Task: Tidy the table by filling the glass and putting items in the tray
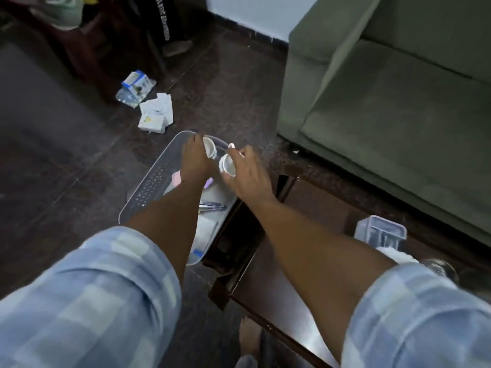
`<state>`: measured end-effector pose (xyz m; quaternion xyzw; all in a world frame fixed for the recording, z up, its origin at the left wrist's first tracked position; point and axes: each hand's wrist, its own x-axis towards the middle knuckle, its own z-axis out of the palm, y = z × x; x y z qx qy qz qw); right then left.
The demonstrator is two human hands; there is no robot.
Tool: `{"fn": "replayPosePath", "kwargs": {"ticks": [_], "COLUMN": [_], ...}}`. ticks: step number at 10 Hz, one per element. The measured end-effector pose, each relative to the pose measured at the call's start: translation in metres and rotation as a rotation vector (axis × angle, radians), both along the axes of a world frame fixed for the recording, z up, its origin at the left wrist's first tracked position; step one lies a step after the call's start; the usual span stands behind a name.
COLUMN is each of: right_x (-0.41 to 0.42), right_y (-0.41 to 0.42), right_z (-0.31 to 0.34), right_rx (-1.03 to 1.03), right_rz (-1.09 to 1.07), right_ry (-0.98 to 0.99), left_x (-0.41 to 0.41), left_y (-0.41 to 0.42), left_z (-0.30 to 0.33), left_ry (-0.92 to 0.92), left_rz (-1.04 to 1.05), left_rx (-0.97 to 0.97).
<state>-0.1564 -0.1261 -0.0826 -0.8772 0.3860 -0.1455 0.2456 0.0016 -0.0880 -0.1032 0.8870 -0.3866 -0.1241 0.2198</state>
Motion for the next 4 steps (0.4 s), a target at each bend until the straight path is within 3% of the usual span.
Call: {"fn": "replayPosePath", "kwargs": {"ticks": [1, 2, 3, 4], "right_x": [0.019, 0.03, 0.038, 0.033], "right_y": [-0.006, 0.001, 0.002, 0.002], "right_z": [-0.021, -0.038, -0.031, -0.02], "right_rx": [-0.187, -0.249, -0.223, -0.078], "right_rz": [0.076, 0.078, 0.078, 0.078], "right_ry": [0.267, 0.353, 0.406, 0.322], "left_x": [0.027, 0.036, 0.041, 0.037], "left_y": [0.001, 0.009, 0.007, 0.012], "left_z": [-0.016, -0.025, -0.018, -0.01], "left_ry": [0.034, 0.04, 0.07, 0.07], "left_rz": [0.032, -0.003, -0.015, 0.015], "left_rx": [0.046, 0.019, 0.056, 0.103]}}
